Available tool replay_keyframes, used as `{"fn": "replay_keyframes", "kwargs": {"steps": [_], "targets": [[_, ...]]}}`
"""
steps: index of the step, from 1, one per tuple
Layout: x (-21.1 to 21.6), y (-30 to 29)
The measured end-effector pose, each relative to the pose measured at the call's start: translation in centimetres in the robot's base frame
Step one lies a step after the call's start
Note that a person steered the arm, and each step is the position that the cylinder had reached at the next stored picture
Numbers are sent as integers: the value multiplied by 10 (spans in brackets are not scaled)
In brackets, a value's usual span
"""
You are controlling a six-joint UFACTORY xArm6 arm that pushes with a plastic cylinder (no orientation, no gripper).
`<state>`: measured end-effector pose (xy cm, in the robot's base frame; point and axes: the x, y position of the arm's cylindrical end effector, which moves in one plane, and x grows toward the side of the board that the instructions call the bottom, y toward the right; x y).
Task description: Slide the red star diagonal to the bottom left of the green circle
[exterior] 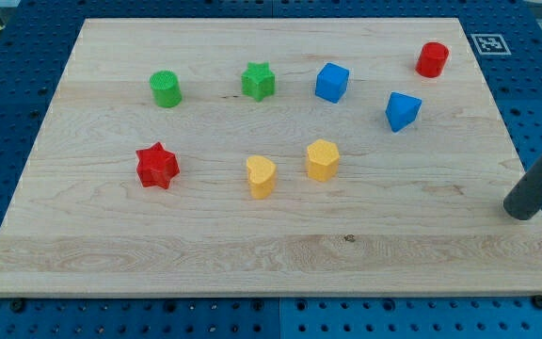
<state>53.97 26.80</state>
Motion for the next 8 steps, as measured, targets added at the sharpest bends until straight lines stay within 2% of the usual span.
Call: {"fn": "replay_keyframes", "kwargs": {"steps": [4,6,8], "targets": [[-6,8],[77,-49],[50,-149]]}}
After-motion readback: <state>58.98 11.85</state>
